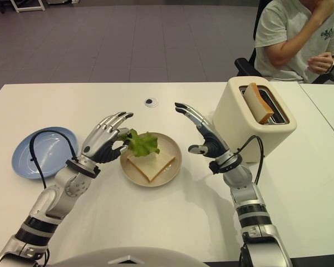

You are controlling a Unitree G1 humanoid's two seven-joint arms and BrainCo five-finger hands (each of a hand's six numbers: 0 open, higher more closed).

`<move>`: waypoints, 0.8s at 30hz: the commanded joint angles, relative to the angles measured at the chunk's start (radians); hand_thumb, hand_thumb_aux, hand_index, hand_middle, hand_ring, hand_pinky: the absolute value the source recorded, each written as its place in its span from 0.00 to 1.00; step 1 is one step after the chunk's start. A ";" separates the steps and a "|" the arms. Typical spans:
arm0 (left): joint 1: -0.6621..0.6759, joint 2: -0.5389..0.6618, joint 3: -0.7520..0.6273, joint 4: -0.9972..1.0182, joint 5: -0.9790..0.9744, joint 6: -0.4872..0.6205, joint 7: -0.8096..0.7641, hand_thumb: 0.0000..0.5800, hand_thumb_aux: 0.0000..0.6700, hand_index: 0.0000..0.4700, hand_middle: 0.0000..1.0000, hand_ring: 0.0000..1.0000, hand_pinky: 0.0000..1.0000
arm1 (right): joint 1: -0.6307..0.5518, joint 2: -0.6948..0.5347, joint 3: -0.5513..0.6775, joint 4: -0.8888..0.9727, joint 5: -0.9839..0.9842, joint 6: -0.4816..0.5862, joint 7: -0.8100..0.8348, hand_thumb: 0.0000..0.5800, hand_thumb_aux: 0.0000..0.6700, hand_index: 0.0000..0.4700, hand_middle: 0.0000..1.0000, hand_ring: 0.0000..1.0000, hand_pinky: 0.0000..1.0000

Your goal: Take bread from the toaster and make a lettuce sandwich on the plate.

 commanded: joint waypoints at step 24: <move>0.007 -0.110 -0.136 0.266 0.017 -0.065 0.038 0.00 0.00 0.00 0.00 0.00 0.00 | -0.045 0.024 0.033 0.031 0.001 -0.011 0.034 0.00 0.00 0.00 0.00 0.00 0.00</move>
